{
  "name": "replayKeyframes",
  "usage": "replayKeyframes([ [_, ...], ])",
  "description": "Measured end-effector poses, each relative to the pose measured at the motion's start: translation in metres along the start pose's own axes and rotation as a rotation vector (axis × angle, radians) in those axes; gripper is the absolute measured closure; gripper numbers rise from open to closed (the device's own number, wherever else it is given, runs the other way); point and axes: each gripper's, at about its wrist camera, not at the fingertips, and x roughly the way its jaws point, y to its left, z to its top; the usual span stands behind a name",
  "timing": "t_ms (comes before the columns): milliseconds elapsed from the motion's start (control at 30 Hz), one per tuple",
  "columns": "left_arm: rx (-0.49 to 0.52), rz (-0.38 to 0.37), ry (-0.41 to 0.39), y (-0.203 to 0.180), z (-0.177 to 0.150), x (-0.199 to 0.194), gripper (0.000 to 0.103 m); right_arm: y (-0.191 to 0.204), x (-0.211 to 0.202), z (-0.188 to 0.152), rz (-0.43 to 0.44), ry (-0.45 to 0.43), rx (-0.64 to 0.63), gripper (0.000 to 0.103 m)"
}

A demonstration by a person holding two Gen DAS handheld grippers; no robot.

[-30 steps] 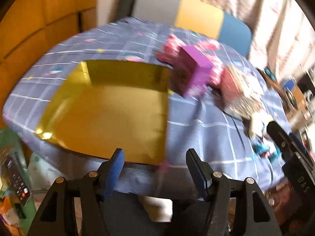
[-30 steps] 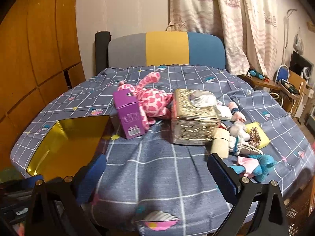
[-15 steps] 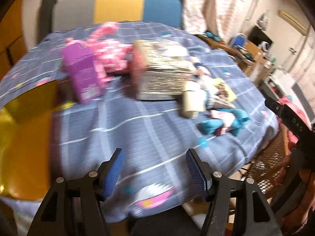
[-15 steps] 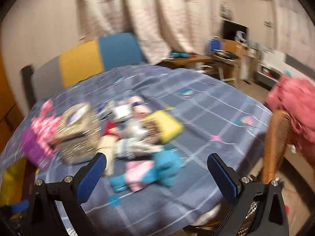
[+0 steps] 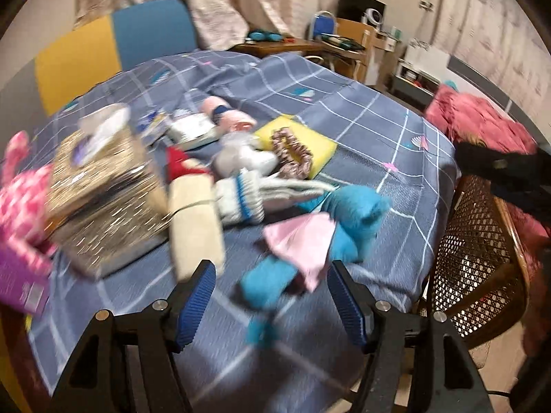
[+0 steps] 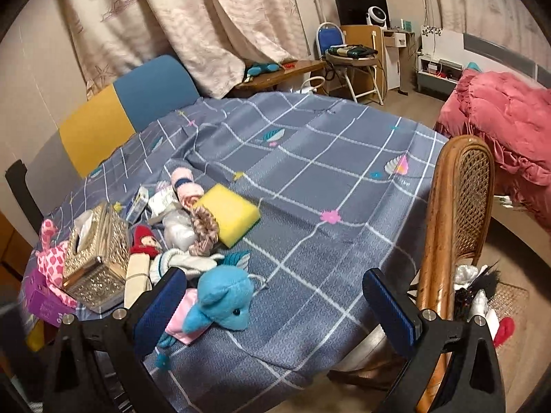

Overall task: Organize soft objects
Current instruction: 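Move the left tool toward the blue plush elephant in the pile, then grasp the blue elephant with the left tool while the right tool reaches the beige roll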

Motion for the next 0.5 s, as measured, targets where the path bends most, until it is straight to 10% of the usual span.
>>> replayKeyframes([
  [500, 0.124, -0.112, 0.088, -0.034, 0.016, 0.075, 0.035, -0.013, 0.014, 0.002, 0.002, 0.038, 0.036, 0.0],
])
